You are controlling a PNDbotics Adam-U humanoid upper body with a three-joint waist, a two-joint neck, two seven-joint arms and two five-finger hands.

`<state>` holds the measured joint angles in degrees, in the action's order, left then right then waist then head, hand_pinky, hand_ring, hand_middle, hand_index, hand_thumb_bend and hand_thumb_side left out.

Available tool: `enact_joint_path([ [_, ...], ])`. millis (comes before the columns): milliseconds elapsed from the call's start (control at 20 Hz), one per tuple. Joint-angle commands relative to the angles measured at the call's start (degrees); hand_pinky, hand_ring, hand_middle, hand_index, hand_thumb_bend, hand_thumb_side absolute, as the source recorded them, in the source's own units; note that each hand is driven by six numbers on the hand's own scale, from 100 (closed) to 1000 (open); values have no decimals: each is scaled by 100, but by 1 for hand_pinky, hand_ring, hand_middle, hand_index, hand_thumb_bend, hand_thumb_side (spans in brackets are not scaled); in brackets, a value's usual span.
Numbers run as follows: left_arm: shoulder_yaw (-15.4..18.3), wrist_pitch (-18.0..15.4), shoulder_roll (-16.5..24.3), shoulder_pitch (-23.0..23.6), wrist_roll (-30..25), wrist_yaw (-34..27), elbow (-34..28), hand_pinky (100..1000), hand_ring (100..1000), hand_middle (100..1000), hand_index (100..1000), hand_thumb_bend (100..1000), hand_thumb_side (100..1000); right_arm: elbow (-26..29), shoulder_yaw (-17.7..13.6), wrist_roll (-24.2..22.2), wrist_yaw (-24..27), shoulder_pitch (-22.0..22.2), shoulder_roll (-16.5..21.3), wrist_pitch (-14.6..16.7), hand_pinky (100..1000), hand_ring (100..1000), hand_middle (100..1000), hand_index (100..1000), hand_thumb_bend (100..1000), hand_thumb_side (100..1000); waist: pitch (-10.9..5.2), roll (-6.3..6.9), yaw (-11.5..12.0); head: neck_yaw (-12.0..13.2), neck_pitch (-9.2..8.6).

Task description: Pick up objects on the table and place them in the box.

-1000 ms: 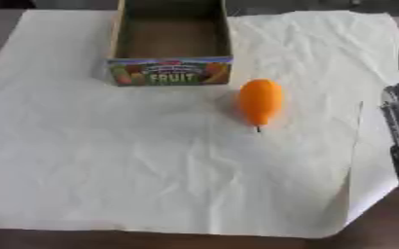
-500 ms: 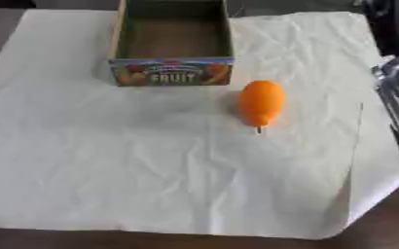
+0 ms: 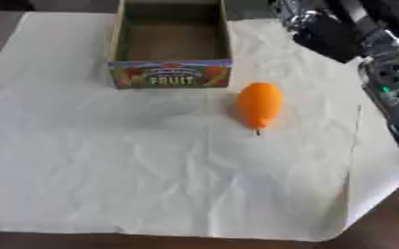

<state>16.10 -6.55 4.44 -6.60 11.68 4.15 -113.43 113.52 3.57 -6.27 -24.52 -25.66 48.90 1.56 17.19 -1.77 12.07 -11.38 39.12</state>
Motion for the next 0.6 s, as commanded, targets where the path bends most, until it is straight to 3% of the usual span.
enact_joint_path([
  [50, -27, 1, 61, -33, -25, -5, -116, 316, 391, 647, 656, 100, 701, 107, 32, -474, -159, -91, 232, -36, 911, 1000, 826, 926, 100, 1000, -116, 5, 9, -24, -77],
  [200, -32, 5, 58, -37, -33, -3, -117, 316, 391, 648, 655, 100, 702, 107, 118, -804, -206, -94, 249, -99, 917, 1000, 825, 926, 171, 1000, -113, -4, 15, -30, -87],
  [350, -41, 12, 53, -43, -45, 0, -117, 316, 391, 648, 655, 100, 703, 107, 264, -1123, -271, -95, 276, -196, 923, 1000, 811, 917, 368, 944, -105, -16, 26, -45, -102],
  [600, -49, 13, 44, -49, -64, 12, -117, 316, 391, 649, 655, 100, 704, 107, 458, -1561, -288, -115, 262, -322, 926, 1000, 813, 926, 493, 847, -78, -25, 65, -57, -112],
])
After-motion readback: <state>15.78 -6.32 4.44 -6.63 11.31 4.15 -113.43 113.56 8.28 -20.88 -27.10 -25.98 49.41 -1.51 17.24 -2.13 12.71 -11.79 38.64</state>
